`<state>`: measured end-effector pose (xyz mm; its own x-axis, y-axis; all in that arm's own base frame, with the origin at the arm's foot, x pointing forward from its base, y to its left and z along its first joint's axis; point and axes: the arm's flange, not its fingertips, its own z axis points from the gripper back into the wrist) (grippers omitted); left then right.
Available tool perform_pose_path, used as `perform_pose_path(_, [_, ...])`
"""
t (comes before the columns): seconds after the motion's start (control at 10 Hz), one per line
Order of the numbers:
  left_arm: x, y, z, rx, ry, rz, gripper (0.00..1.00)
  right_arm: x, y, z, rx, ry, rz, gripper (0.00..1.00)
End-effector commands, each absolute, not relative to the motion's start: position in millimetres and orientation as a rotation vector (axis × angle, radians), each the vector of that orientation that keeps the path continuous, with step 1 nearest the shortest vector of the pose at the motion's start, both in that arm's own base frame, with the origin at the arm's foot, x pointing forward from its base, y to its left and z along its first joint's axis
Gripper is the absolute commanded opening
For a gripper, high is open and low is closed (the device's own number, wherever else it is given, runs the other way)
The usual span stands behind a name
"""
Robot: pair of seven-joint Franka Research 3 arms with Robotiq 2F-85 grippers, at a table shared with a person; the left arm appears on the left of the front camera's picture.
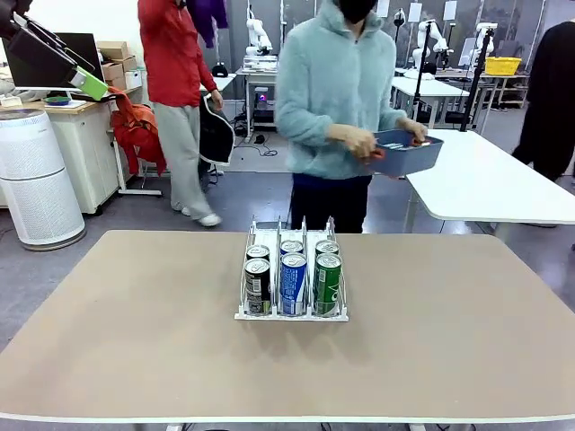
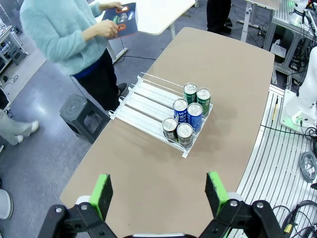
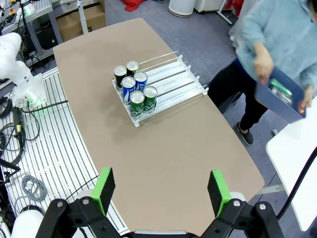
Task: Fill the beverage cans into the dispenser.
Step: Pick up the Sprite handed by the human.
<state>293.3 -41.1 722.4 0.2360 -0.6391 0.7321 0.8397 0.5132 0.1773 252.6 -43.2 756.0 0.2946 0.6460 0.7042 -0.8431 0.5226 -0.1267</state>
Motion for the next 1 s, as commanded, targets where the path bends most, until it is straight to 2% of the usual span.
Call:
perform_pose_path(0.0, [293.2,-41.1,722.0,-0.277,-0.849,-1.033,1.00,252.5,-42.3,756.1,0.289,-0.781,1.012,1.00])
perform_pose_path(0.9, [293.2,-41.1,722.0,-0.277,-0.849,-1.033,1.00,252.5,-42.3,756.1,0.289,-0.781,1.012,1.00])
